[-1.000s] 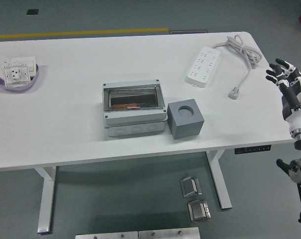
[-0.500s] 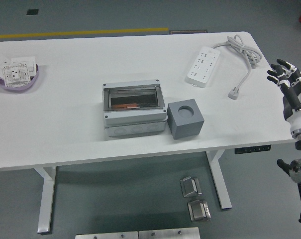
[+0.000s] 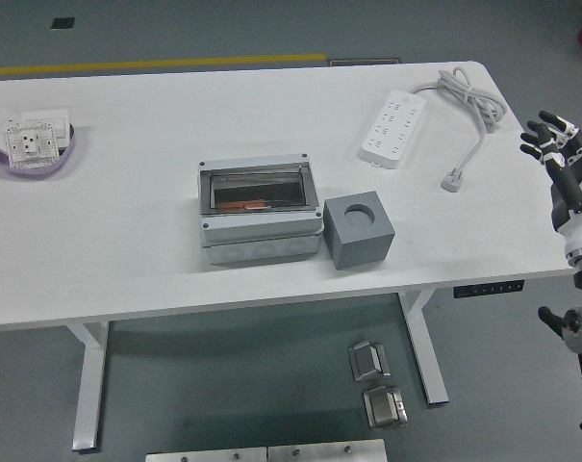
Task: Pick up the cylinder from the cube,place it in the box,flap close box
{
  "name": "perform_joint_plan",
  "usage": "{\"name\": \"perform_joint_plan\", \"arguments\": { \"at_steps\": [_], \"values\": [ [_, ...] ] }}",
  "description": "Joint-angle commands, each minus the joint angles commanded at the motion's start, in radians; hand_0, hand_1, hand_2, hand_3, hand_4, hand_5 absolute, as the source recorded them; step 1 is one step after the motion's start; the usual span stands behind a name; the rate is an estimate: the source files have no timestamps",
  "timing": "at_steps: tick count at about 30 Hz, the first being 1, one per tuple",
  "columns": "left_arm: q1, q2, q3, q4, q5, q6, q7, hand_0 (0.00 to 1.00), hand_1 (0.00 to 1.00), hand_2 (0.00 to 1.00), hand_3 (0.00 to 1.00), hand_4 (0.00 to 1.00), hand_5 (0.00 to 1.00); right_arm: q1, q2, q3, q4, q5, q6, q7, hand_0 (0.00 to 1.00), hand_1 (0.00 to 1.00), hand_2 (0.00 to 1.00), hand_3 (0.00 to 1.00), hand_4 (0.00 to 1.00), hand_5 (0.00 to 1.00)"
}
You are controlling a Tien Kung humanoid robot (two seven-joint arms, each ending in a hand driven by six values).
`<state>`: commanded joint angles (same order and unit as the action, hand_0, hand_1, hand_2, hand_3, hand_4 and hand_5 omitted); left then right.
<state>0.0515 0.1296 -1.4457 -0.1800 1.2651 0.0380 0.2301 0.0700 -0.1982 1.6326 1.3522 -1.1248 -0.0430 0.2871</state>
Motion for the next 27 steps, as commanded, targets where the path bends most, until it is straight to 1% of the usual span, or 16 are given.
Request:
{"name": "perform_joint_plan", "arguments": {
  "at_steps": [11, 27],
  "values": [
    [-0.003, 0.005, 0.000, 0.000, -0.002, -0.003, 0.003, 0.708, 0.703, 0.709, 0.854, 0.786, 0.438, -0.003, 0.002, 0.012, 0.005, -0.013, -0.006, -0.002, 0.711, 0.699, 0.724, 0.732, 0.786, 0.491],
    [-0.010, 0.021, -0.001, 0.000, 0.008, -0.007, 0.005, 0.707, 0.696, 0.707, 0.851, 0.784, 0.439, -0.010, 0.008, 0.022, 0.007, -0.023, -0.012, -0.002, 0.711, 0.699, 0.725, 0.732, 0.785, 0.490]
  ]
}}
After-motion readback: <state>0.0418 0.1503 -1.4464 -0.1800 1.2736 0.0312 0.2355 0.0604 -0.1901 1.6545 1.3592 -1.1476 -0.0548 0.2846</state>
